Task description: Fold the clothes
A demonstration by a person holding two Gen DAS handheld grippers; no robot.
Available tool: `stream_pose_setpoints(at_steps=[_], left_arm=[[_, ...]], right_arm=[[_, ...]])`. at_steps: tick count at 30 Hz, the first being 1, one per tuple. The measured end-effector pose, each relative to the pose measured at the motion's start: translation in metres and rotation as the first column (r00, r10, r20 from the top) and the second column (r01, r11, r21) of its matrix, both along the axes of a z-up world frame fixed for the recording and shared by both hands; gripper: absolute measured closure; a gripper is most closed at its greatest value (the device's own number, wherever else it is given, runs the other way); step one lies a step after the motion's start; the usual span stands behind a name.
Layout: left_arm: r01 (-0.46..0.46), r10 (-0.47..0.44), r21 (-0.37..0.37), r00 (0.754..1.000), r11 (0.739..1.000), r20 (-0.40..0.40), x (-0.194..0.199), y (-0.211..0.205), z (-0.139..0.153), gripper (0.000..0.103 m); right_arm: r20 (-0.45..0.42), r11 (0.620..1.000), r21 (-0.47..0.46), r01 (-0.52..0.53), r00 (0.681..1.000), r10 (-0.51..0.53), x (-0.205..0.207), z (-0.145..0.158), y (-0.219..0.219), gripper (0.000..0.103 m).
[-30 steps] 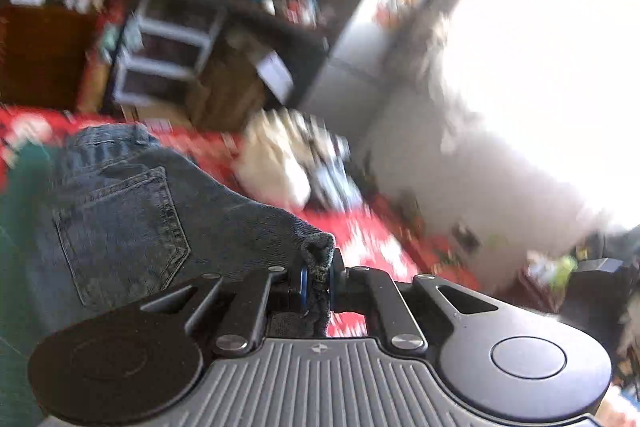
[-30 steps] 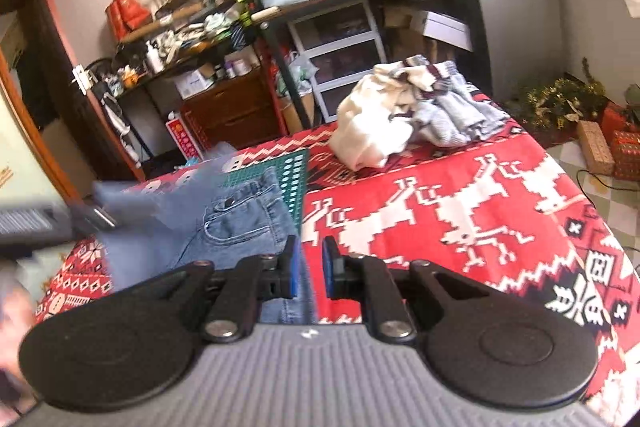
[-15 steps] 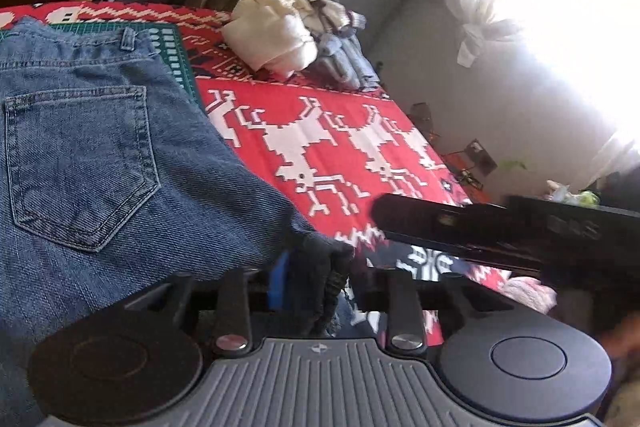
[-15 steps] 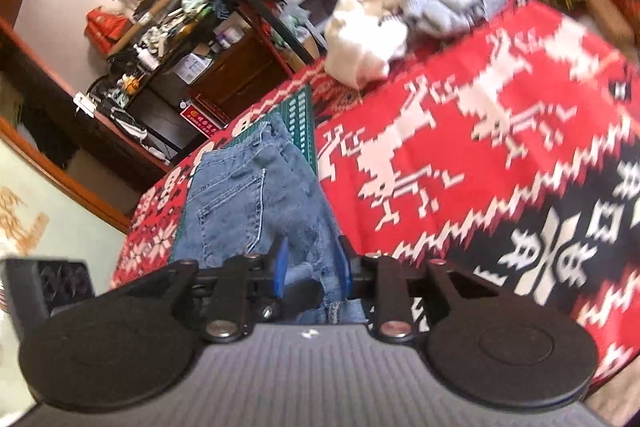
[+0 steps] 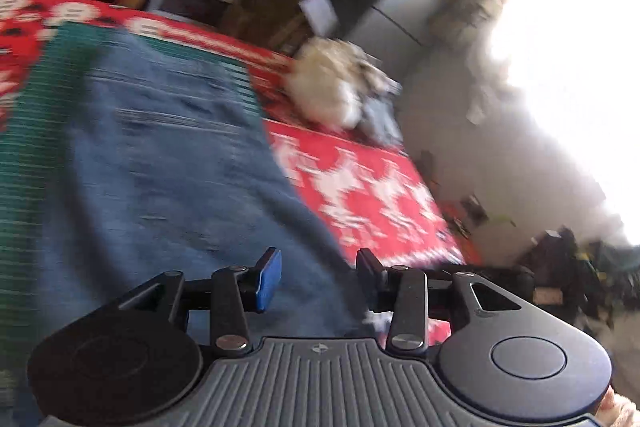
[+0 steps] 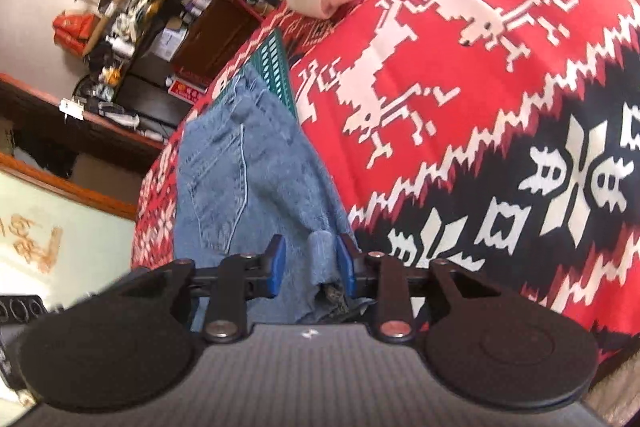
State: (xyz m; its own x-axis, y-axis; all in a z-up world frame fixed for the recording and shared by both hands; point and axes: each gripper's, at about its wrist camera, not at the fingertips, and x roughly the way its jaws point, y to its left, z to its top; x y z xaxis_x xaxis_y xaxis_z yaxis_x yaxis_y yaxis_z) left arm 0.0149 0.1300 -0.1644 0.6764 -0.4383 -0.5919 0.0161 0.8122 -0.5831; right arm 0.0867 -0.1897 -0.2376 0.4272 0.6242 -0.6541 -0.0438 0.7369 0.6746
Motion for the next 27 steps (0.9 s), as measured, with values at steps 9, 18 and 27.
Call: stream_pose_setpoints(at_steps=[9, 18, 27], left_arm=[[-0.131, 0.136, 0.037, 0.977, 0.991, -0.167, -0.058, 0.093, 0.001, 0.061], [-0.173, 0.147, -0.049, 0.932, 0.984, -0.332, -0.089, 0.11, -0.04, 0.064], [-0.228, 0.186, -0.106, 0.933, 0.968, -0.308, -0.096, 0.115, -0.025, 0.099]], right_arm=[[0.035, 0.996, -0.076, -0.051, 0.998, 0.053, 0.002, 0.01, 0.006, 0.095], [0.028, 0.998, -0.056, -0.031, 0.999, 0.033, 0.0, 0.009, 0.004, 0.091], [0.062, 1.0, -0.016, -0.002, 0.998, 0.003, -0.004, 0.022, -0.007, 0.098]])
